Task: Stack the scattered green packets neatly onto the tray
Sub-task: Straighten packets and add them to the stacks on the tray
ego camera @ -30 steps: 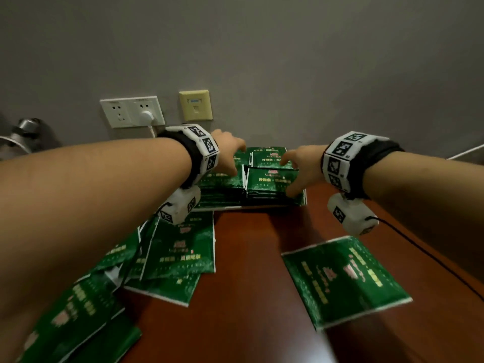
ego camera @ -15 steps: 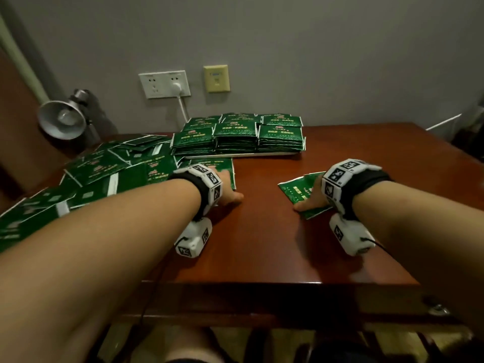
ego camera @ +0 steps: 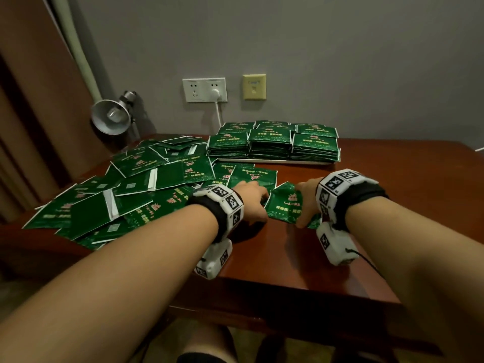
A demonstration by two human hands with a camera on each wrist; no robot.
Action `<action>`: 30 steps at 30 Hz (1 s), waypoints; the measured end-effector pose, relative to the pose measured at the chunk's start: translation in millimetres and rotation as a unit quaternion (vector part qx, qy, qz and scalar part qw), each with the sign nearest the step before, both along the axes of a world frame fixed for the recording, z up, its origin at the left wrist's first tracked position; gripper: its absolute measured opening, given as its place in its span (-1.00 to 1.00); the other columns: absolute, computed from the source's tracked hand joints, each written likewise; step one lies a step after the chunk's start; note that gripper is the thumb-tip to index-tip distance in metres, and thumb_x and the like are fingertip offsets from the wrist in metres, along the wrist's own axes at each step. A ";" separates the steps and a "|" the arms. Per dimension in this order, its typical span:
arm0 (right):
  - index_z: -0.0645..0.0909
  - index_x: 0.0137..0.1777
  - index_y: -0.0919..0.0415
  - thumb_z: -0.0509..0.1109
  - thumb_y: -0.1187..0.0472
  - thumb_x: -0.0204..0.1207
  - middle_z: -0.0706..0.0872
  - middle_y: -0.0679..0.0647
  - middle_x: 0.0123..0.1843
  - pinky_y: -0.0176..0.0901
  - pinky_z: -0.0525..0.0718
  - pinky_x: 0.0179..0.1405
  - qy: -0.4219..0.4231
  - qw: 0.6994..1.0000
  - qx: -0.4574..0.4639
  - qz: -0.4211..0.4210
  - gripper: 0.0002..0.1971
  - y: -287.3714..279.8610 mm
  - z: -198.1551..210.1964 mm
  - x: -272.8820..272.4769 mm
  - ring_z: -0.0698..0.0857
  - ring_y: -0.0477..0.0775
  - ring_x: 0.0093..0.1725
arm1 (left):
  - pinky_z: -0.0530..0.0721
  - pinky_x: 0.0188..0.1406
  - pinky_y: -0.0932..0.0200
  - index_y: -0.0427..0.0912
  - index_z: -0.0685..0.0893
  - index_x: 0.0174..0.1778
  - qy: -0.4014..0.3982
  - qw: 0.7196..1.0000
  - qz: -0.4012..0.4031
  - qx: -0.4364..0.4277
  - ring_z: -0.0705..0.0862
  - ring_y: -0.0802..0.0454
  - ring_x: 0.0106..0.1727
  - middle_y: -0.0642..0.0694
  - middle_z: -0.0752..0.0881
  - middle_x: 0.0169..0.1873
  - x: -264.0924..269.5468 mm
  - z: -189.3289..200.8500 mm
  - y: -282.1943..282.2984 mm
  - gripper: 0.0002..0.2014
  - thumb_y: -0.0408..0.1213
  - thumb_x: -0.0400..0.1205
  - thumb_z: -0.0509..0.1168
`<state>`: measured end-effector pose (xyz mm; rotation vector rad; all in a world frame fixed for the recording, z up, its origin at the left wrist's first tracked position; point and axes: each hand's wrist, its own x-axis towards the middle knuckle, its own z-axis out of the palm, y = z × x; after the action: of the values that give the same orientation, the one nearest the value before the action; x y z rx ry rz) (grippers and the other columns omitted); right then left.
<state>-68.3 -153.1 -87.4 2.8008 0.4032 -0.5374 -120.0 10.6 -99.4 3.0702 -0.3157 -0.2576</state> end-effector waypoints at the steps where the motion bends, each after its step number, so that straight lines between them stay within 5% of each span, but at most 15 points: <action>1: 0.55 0.39 0.05 0.48 -0.54 -0.46 0.76 0.02 0.06 0.10 0.74 0.09 0.003 1.000 0.000 0.001 0.27 -0.1 -0.1 -1.0 0.76 0.13 -0.02 | 0.61 0.25 -0.06 -0.07 0.57 0.40 -0.003 1.000 -0.002 -0.004 0.47 -0.17 0.31 -0.14 0.52 0.28 -0.3 0.5 -0.3 -0.52 -0.14 0.53 0.38; 5: 0.45 0.51 0.09 0.49 -0.54 -0.33 0.72 0.07 0.24 0.12 0.72 0.14 0.000 1.000 0.014 0.002 0.30 -3.5 1.6 -9.8 0.73 0.17 0.13 | 0.69 0.16 -0.01 -0.07 0.56 0.38 -0.046 0.998 0.005 -0.049 0.61 -0.09 0.20 -0.12 0.60 0.26 5.0 1.7 4.6 -0.55 -0.26 0.54 0.35; 9: 0.36 0.58 0.12 0.60 -0.39 0.06 0.66 0.11 0.36 0.13 0.70 0.18 0.005 1.000 0.015 -0.006 0.11 -4.5 2.0 -12.1 0.69 0.20 0.23 | 0.48 0.42 -0.24 0.00 0.27 0.60 -0.085 0.993 0.075 -0.029 0.31 -0.19 0.51 -0.19 0.33 0.49 17.0 0.7 22.9 -0.05 0.20 0.34 0.50; 13: 0.42 0.53 0.12 0.64 -0.34 0.04 0.69 0.08 0.32 0.11 0.68 0.21 0.034 0.999 0.002 0.001 0.06 -4.8 5.4 -6.1 0.70 0.17 0.23 | 0.04 0.63 -0.34 0.06 -0.11 0.71 -0.024 0.995 0.102 0.003 -0.09 -0.26 0.70 -0.20 -0.07 0.71 31.8 -5.5 33.5 0.31 0.42 0.18 0.50; 17: 0.50 0.46 0.09 0.66 -0.37 -0.21 0.69 0.07 0.34 0.02 0.67 0.22 0.047 0.999 0.016 0.005 0.15 -10.5 8.8 5.3 0.69 0.17 0.28 | 0.00 0.64 -0.31 0.03 -0.18 0.71 0.007 0.998 0.065 -0.002 -0.05 -0.25 0.70 -0.15 -0.01 0.71 41.2 -4.8 31.3 0.30 0.37 0.25 0.50; 21: 0.56 0.45 0.14 0.73 -0.05 0.13 0.68 0.12 0.34 -0.16 0.63 0.06 0.027 0.997 0.071 0.002 -0.15 -12.4 1.7 12.4 0.66 0.21 0.32 | 0.21 0.59 -0.09 -0.09 -0.05 0.72 0.016 0.999 0.048 -0.015 0.16 -0.20 0.66 -0.16 0.16 0.67 46.0 -4.6 29.9 0.22 0.30 0.31 0.51; 24: 0.64 0.36 0.11 0.75 -0.21 -0.17 0.76 0.09 0.22 -0.26 0.69 -0.24 0.073 0.996 0.058 0.009 0.00 -11.1 6.4 15.0 0.73 0.15 0.21 | 0.36 0.54 -0.17 -0.07 0.23 0.66 -0.017 0.999 0.043 0.021 0.27 -0.23 0.57 -0.14 0.32 0.57 49.5 -6.0 29.5 0.13 0.39 0.25 0.49; 27: 0.49 0.48 0.07 0.69 -0.31 -0.28 0.71 0.06 0.29 0.00 0.70 0.17 0.048 0.998 0.049 0.013 0.19 -9.0 10.3 13.7 0.70 0.18 0.25 | 0.61 0.27 -0.17 -0.10 0.49 0.43 -0.068 0.997 0.017 0.043 0.52 -0.16 0.32 -0.09 0.54 0.31 48.3 -5.2 25.0 -0.04 0.43 0.22 0.47; 30: 0.51 0.47 0.17 0.61 -0.42 -0.49 0.72 0.10 0.28 0.13 0.69 0.24 0.020 0.998 0.062 0.001 0.36 -8.0 4.2 12.6 0.72 0.20 0.23 | 0.71 0.05 -0.06 -0.11 0.59 0.24 -0.115 0.993 0.000 0.016 0.67 -0.09 0.11 -0.03 0.68 0.10 45.5 0.4 23.6 -0.27 0.33 0.31 0.49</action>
<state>-55.7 -161.1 -83.2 2.9108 0.4633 -0.5872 -74.5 34.2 -99.0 3.1337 -0.3236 0.0936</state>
